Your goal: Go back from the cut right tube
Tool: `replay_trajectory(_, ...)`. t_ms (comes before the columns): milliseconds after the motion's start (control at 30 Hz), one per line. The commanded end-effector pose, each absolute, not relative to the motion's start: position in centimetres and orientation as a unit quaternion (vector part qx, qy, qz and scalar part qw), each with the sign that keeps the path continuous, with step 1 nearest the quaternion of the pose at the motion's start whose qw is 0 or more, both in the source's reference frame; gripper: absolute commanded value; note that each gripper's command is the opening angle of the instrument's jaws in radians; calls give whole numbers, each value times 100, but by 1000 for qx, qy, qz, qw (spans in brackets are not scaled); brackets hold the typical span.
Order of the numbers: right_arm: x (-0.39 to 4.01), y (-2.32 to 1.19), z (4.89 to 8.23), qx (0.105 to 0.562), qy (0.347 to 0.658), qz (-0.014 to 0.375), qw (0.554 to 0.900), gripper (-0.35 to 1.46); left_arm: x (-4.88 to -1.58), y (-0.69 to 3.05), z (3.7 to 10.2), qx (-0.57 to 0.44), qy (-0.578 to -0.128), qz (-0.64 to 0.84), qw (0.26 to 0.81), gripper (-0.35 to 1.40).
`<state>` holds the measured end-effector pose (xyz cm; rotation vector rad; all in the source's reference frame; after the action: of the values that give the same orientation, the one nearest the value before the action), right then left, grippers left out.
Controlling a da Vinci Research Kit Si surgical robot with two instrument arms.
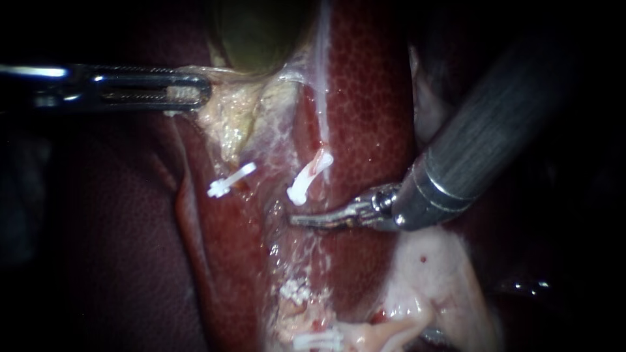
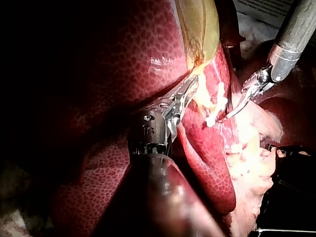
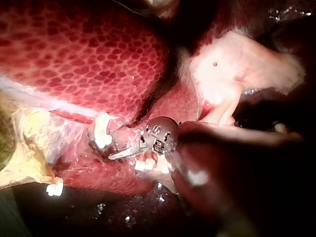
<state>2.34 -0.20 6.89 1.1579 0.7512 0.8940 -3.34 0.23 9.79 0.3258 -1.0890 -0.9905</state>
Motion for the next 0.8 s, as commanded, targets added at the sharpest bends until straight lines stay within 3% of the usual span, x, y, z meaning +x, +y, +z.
replay_trajectory(33,234,-22,689,516,335,397,681,-35,-334,23,979,148,-494,-450,729,-13)
replay_trajectory(667,240,-28,704,514,334,398,682,-35,-334,23,980,148,-494,-450,729,-13)
replay_trajectory(700,240,-30,707,514,334,398,683,-11,-334,23,980,148,-494,-450,729,-13)
replay_trajectory(767,241,-34,711,513,333,399,683,59,-334,23,980,148,-494,-450,729,-13)
replay_trajectory(800,241,-36,713,508,341,388,689,83,-334,23,980,148,-494,-450,729,-13)
